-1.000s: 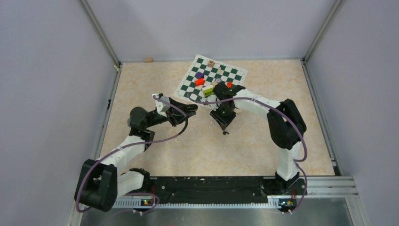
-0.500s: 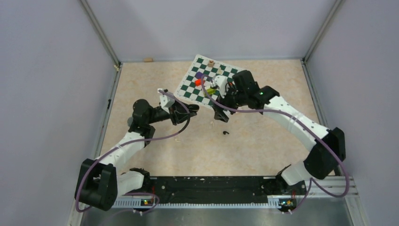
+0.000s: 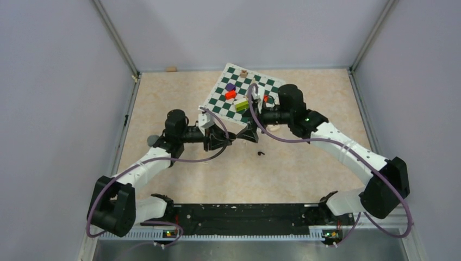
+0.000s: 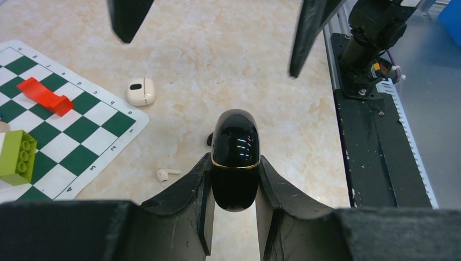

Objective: Insert the wireless bluetooth earbuds into the charging case
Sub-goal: Open the charging case.

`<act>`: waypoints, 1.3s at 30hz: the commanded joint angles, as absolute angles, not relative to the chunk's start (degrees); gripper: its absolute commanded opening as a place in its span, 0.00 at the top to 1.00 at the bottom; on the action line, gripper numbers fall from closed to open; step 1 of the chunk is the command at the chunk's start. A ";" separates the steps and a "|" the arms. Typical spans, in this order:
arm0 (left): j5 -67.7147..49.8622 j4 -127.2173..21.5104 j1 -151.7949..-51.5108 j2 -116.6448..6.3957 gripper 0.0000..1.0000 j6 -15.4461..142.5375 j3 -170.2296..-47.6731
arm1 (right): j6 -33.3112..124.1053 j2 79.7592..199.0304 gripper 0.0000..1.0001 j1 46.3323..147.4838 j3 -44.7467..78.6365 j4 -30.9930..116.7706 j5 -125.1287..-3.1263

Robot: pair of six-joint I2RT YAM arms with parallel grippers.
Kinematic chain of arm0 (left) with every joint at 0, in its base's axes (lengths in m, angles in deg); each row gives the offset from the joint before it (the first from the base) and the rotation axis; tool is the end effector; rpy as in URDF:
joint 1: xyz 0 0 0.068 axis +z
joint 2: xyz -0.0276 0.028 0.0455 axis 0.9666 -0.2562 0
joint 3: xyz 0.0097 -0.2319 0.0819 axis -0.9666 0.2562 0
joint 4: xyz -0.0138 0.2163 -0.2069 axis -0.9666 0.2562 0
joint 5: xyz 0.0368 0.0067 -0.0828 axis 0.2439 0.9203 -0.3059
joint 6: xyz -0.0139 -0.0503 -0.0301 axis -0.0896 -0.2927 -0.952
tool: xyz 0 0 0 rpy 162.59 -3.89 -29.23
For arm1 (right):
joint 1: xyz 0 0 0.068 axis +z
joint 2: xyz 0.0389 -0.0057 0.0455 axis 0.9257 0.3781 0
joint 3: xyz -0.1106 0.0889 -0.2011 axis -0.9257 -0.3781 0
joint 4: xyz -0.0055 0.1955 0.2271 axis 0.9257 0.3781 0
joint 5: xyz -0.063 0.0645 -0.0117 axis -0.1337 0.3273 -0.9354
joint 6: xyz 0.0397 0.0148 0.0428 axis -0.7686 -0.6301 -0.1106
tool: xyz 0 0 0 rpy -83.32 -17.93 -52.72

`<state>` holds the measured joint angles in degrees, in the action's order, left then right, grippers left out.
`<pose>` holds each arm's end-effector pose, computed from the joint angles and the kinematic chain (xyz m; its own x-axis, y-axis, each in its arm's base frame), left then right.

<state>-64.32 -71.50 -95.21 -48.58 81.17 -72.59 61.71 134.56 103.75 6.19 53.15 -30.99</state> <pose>0.2665 -0.1399 0.2086 -0.0964 0.0849 -0.9917 0.9903 0.1083 -0.0869 0.2704 0.2322 0.3048 -0.1477 -0.2617 -0.9538 -0.9718 0.2177 0.0908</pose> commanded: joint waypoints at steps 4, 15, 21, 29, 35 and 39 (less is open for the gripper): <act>-66.50 -69.12 -96.83 -48.99 1.00 84.39 -75.64 | 57.87 138.56 0.01 104.94 5.38 44.68 -32.46; -67.14 -68.73 -97.45 -50.25 1.00 84.27 -76.34 | 60.52 137.55 0.01 106.19 3.69 45.05 -27.47; -67.53 -69.47 -97.48 -49.84 1.00 83.48 -76.16 | 64.40 137.93 0.01 108.57 2.63 46.94 -33.48; -68.22 -69.35 -97.61 -49.27 1.00 84.35 -75.62 | 64.58 134.93 0.01 108.54 3.06 45.44 -40.96; -68.55 -69.31 -97.65 -49.28 1.00 84.35 -75.56 | 66.71 133.54 0.01 108.20 4.32 47.32 -45.82; -68.72 -69.37 -97.63 -49.05 1.00 84.50 -75.39 | 67.91 132.67 0.01 107.69 4.59 47.56 -48.92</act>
